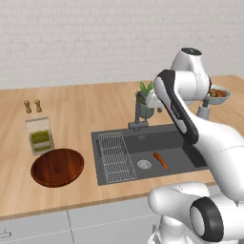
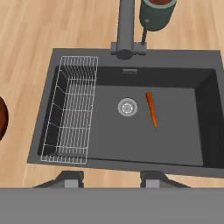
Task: Pick the carrot from the sink and place it in the bowl. Then pick the bowl and place it in the microwave. Then close the microwave door and press the start button.
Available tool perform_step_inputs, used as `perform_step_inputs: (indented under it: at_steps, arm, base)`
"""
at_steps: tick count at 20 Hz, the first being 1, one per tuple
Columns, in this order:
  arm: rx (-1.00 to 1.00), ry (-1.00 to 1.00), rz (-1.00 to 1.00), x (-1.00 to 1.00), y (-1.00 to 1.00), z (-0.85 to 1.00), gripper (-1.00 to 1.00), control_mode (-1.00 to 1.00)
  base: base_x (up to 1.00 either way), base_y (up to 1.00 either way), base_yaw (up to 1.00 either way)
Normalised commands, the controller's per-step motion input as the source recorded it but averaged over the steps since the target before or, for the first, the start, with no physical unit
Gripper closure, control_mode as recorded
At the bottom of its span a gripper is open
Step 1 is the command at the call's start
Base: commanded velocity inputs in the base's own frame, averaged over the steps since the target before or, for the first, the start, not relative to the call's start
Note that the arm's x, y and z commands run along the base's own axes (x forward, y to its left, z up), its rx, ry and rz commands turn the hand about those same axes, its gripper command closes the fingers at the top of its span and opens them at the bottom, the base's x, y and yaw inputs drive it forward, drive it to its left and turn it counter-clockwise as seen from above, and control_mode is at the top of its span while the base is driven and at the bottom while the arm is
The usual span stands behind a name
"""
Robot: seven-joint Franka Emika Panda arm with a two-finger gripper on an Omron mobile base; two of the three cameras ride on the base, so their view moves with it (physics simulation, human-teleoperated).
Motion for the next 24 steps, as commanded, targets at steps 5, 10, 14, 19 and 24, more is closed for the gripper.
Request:
perform_step_inputs:
  at_steps: [5, 10, 14, 19, 24]
  arm:
    - [0.00, -0.11, 0.00, -0.38, 0.00, 0.00, -1.00, -1.00]
    - [0.00, -0.13, 0.00, -0.95, -0.30, -0.14, -1.00, -1.00]
    - [0.00, -0.07, 0.00, -0.58, -0.66, -0.63, -1.00, -1.00]
    - [0.00, 0.00, 0.00, 0.12, -0.15, -0.43, -1.00, -1.00]
    - [0.00, 0.01, 0.00, 0.34, 0.00, -0.22, -1.00, -1.00]
  base:
    - [0.00, 0.00, 0.00]
    - [0.00, 0.00, 0.00]
    - [0.00, 0.00, 0.00]
    - [0.00, 0.00, 0.00]
    - [0.00, 0.00, 0.00]
